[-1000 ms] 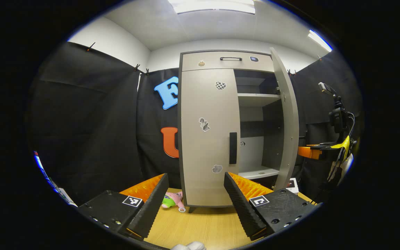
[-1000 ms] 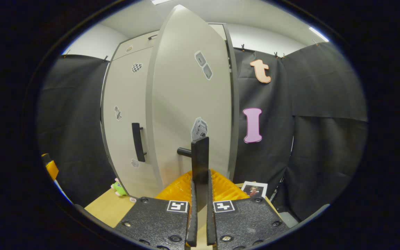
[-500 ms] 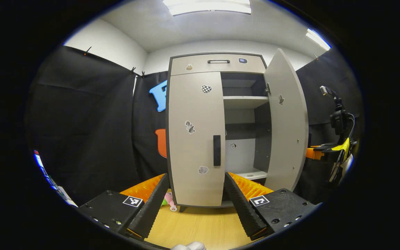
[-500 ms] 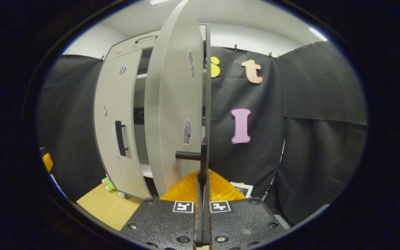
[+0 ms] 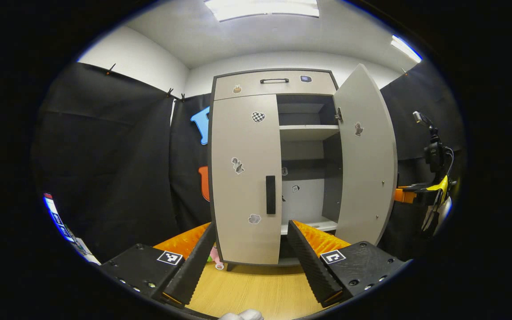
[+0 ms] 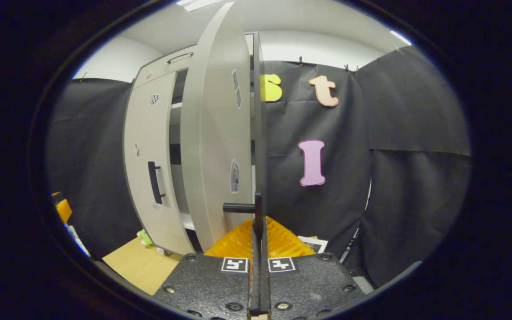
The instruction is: Open the right door of the double-door shoe cabinet with the right hand, and open the left door with the left hand.
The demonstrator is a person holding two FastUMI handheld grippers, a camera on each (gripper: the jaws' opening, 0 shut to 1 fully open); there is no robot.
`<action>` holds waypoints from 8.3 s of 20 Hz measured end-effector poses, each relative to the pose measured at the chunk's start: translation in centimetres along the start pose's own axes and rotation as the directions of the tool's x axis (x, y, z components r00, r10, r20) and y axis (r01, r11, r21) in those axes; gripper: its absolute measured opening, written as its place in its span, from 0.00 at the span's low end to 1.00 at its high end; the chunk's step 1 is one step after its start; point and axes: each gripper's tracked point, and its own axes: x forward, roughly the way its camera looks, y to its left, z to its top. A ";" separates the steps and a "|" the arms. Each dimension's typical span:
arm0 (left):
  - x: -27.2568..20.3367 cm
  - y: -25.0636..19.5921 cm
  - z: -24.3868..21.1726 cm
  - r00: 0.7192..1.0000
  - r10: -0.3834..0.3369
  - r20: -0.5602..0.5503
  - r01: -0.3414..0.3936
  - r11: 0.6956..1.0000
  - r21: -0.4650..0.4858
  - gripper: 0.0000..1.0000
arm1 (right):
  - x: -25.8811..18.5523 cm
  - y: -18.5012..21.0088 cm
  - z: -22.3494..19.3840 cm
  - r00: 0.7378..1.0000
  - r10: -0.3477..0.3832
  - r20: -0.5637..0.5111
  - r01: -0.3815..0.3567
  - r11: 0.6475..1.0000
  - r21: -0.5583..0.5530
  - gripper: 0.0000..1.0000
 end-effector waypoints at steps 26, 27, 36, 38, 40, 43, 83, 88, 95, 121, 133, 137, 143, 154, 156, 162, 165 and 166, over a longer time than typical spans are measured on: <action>13.4 2.9 -3.5 0.993 -0.119 -0.028 0.121 0.990 0.070 0.96 | -10.5 7.5 -3.3 0.996 -0.081 0.025 0.082 0.995 -0.049 0.98; 14.7 2.6 -3.6 0.992 -0.126 -0.021 0.127 0.989 0.070 0.96 | -10.5 7.8 -3.2 0.996 -0.088 0.027 0.090 0.994 -0.057 0.98; 24.7 -2.6 -4.6 0.982 -0.184 -0.028 0.185 0.982 0.046 0.96 | -10.0 8.3 -3.3 0.982 -0.188 0.019 0.189 0.979 -0.082 0.98; 26.1 -3.9 -4.7 0.981 -0.192 -0.030 0.193 0.979 0.057 0.96 | -9.9 8.1 -3.2 0.978 -0.210 0.015 0.210 0.975 -0.076 0.98; 27.2 -4.9 -4.6 0.980 -0.199 -0.020 0.200 0.978 0.056 0.96 | -10.1 7.9 -3.1 0.972 -0.234 0.018 0.234 0.969 -0.078 0.96; 28.5 -6.1 -4.5 0.977 -0.212 -0.023 0.212 0.977 0.031 0.93 | -10.5 6.9 -2.7 0.965 -0.262 0.026 0.263 0.962 -0.079 0.96; 24.9 -3.4 -4.7 0.965 -0.253 -0.074 0.253 0.967 -0.015 0.04 | -12.1 9.8 -4.1 0.993 -0.115 0.012 0.116 0.991 -0.062 0.98; 23.1 -1.6 -4.6 0.966 -0.250 -0.068 0.250 0.968 -0.014 0.04 | -11.2 11.5 -4.3 0.998 -0.065 0.003 0.065 0.996 -0.068 0.96; 20.3 2.6 -4.9 0.978 -0.198 -0.067 0.197 0.980 -0.019 0.03 | -9.7 14.3 -4.3 1.000 0.013 -0.004 -0.013 0.998 -0.069 0.96; 17.8 17.9 -7.2 0.991 -0.108 -0.073 0.112 0.992 0.058 0.00 | -8.2 22.5 -5.3 0.987 0.161 -0.030 -0.163 0.983 -0.088 0.98; 13.8 19.9 -8.6 0.992 -0.022 -0.126 0.031 0.997 0.068 0.53 | -7.7 20.3 -4.6 0.993 0.114 -0.009 -0.115 0.990 -0.078 0.98; 10.9 20.1 -8.8 0.992 0.009 -0.129 -0.002 0.998 0.055 0.96 | -7.1 19.9 -4.9 0.994 0.107 -0.020 -0.109 0.991 -0.073 0.98; 8.8 17.1 -7.0 0.991 0.000 -0.136 0.001 1.000 0.014 0.96 | -7.0 19.4 -4.4 0.996 0.093 -0.006 -0.093 0.992 -0.082 0.96; 7.5 6.9 -0.9 0.994 -0.106 -0.013 0.106 0.994 0.031 0.96 | -7.8 15.6 -2.5 0.999 0.006 0.033 -0.003 0.996 -0.093 0.98; 7.4 5.4 -0.9 0.993 -0.116 -0.002 0.116 0.993 0.033 0.96 | -7.9 14.8 -2.6 0.999 -0.011 0.035 0.015 0.995 -0.098 0.98; 7.6 3.9 -2.0 0.991 -0.128 -0.030 0.128 0.991 0.024 0.96 | -8.3 12.7 -3.0 0.997 -0.072 0.035 0.075 0.993 -0.089 0.98; 7.7 3.9 -2.7 0.992 -0.116 -0.040 0.117 0.993 0.023 0.96 | -8.2 12.3 -2.9 0.996 -0.085 0.034 0.087 0.993 -0.079 0.98; 7.8 3.9 -2.7 0.993 -0.114 -0.041 0.115 0.993 0.020 0.96 | -8.2 12.2 -2.9 0.995 -0.088 0.037 0.091 0.993 -0.077 0.98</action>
